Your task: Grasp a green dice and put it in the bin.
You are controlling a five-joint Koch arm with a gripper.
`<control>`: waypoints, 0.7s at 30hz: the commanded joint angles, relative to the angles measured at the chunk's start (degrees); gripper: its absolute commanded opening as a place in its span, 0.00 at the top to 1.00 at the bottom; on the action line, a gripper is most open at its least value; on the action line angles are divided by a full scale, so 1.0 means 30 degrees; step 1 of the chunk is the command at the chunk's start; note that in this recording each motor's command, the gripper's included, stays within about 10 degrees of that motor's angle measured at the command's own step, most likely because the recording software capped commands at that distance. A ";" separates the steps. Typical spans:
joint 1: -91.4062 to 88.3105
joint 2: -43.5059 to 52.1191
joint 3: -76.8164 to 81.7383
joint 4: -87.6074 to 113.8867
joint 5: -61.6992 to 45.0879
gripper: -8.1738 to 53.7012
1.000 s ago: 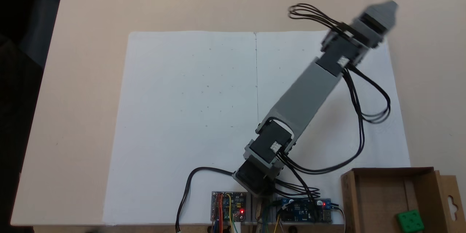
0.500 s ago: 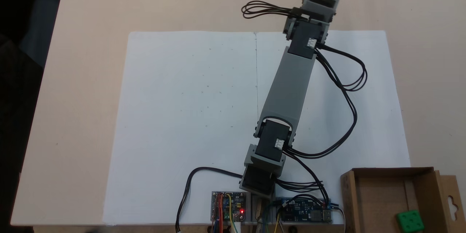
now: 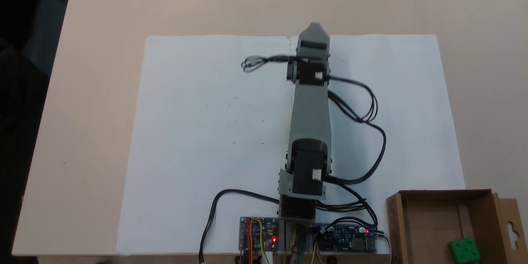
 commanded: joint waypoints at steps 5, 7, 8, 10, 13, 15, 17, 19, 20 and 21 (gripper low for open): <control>-0.0469 0.2900 0.2666 -0.5531 -0.2256 0.15; -0.0615 0.3809 0.3926 -0.6849 -0.2285 0.15; -0.0732 0.4219 0.4570 -0.7493 -0.2285 0.15; -0.1084 0.5098 0.6094 -0.8753 -0.2285 0.15; -0.1523 0.6270 0.8320 -1.0570 -0.2402 0.15; -0.1582 0.6885 0.9580 -1.1859 -0.2432 0.15; -0.1582 0.7412 1.0723 -1.3001 -0.2461 0.15; -0.1611 0.7822 1.1777 -1.4290 -0.2461 0.15; -0.1611 0.8027 1.2217 -1.4935 -0.2549 0.15; -0.1611 0.8145 1.2627 -1.5521 -0.2578 0.15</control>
